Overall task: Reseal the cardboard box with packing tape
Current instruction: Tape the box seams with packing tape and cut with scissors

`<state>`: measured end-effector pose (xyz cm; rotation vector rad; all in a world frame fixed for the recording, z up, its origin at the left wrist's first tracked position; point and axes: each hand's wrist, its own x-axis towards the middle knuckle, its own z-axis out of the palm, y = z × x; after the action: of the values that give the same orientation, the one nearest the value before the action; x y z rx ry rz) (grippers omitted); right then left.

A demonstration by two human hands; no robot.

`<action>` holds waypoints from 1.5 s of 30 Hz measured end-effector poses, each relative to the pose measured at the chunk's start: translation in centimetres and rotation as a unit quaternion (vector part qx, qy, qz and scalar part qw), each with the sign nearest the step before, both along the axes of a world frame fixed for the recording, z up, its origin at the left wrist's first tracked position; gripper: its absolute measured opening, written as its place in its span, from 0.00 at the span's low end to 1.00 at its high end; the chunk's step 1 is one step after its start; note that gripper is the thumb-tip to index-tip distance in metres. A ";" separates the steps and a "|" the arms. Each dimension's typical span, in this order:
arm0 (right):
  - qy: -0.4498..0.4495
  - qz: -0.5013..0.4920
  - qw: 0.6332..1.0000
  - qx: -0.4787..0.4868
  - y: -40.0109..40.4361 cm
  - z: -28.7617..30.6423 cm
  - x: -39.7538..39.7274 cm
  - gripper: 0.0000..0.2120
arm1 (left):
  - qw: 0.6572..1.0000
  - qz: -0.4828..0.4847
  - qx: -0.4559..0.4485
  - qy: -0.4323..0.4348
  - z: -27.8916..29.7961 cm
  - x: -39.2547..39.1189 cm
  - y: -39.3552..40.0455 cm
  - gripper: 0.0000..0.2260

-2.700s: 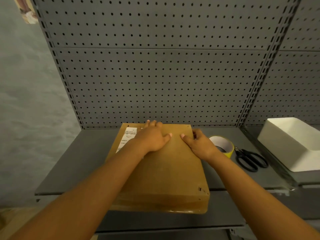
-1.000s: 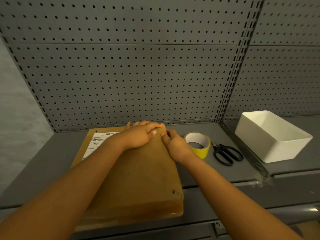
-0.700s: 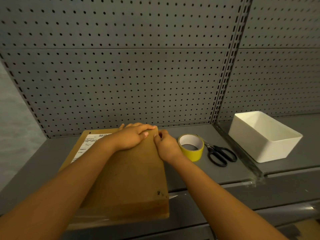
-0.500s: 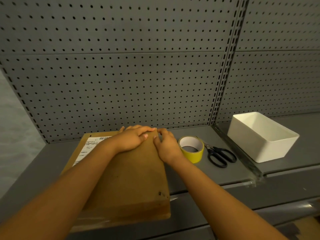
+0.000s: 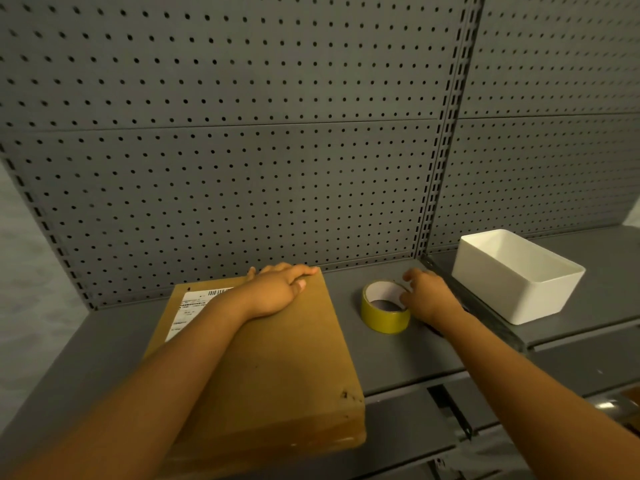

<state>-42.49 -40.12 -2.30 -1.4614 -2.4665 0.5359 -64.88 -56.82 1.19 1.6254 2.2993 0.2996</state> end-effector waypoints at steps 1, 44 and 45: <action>-0.016 -0.002 1.000 -0.012 -0.2 -0.1 -0.2 0.20 | 1.000 -0.001 0.000 0.000 0.0 0.1 0.0 0.18; 0.314 0.251 0.907 -0.124 -1.2 7.4 -5.5 0.21 | 0.919 0.010 0.324 -0.225 7.2 2.2 1.8 0.25; 0.328 0.231 0.910 -0.109 -1.1 7.3 -5.7 0.15 | 0.920 0.011 0.311 -0.239 7.3 2.3 1.7 0.26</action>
<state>-48.18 -41.24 5.03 -0.5665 -2.2042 1.1978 -62.54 -55.15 8.48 1.5352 1.9314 1.3821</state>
